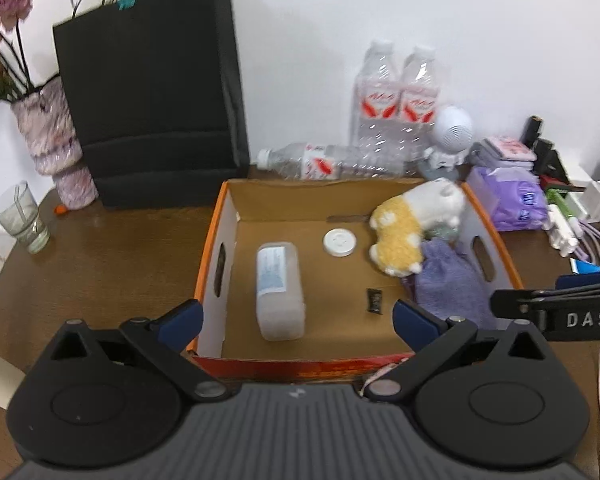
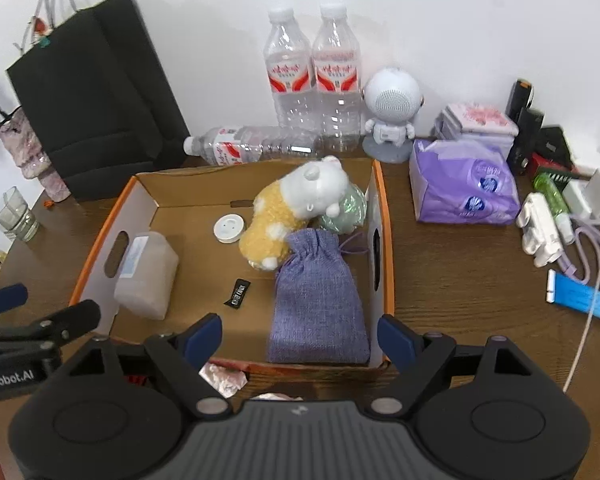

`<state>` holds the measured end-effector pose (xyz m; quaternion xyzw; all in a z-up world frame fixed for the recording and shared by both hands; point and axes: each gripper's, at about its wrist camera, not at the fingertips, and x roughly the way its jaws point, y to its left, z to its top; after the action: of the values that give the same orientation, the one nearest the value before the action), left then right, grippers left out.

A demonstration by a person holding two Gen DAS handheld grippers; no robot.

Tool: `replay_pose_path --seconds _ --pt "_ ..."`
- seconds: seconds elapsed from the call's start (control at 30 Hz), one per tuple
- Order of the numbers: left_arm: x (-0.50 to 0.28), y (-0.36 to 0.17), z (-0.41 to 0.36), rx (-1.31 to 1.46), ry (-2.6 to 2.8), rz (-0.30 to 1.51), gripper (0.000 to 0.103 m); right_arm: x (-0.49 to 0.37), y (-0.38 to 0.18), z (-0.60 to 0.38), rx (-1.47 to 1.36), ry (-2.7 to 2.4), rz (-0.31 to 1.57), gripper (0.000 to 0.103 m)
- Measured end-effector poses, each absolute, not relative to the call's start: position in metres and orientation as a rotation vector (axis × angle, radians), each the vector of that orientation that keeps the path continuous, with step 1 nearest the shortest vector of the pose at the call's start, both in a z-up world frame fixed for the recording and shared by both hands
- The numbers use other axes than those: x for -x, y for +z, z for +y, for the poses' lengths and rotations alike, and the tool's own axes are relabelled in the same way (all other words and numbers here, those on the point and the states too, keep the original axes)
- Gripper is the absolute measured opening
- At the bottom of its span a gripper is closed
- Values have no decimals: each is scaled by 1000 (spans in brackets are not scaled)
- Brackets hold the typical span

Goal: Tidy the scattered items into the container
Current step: 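Open the right tool to drop the pouch into the box, then withdraw both tools from the box toward the rose and tissues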

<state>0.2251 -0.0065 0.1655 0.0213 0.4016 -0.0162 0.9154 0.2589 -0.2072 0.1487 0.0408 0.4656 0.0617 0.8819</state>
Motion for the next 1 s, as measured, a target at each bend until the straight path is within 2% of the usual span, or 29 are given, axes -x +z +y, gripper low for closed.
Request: replay_pose_path --seconds 0.37,0.7,1.0 --pt "-190 169 -17 -23 -50 775 103 -214 164 -206 -53 122 866 86" --pt "-146 166 -14 -49 -29 641 103 -172 160 -211 -90 160 757 86" --pt "-76 112 4 -1 -14 532 103 -98 113 -213 -81 193 616 87"
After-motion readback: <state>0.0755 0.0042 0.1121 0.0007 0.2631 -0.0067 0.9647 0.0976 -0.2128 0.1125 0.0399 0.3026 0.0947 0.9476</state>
